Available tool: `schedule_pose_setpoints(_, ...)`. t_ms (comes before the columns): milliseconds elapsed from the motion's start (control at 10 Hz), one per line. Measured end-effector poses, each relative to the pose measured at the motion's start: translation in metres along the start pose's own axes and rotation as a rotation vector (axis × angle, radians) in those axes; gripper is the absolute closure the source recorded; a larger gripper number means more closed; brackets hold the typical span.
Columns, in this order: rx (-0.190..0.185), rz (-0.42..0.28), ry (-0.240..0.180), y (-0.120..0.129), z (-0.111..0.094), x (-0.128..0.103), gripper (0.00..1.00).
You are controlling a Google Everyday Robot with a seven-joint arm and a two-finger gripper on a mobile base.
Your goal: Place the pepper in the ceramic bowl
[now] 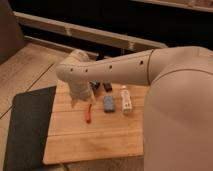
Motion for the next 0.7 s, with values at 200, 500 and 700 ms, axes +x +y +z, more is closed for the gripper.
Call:
schedule_pose_setpoints(200, -0.02, -0.138, -0.172, 0.013, -0.022, -0.033, 0.35)
schedule_pose_setpoints(500, -0.077, -0.164, -0.246, 0.01, -0.019, -0.035, 0.35)
schedule_pose_setpoints(700, -0.072, -0.108, -0.235, -0.004, -0.007, -0.031, 0.35)
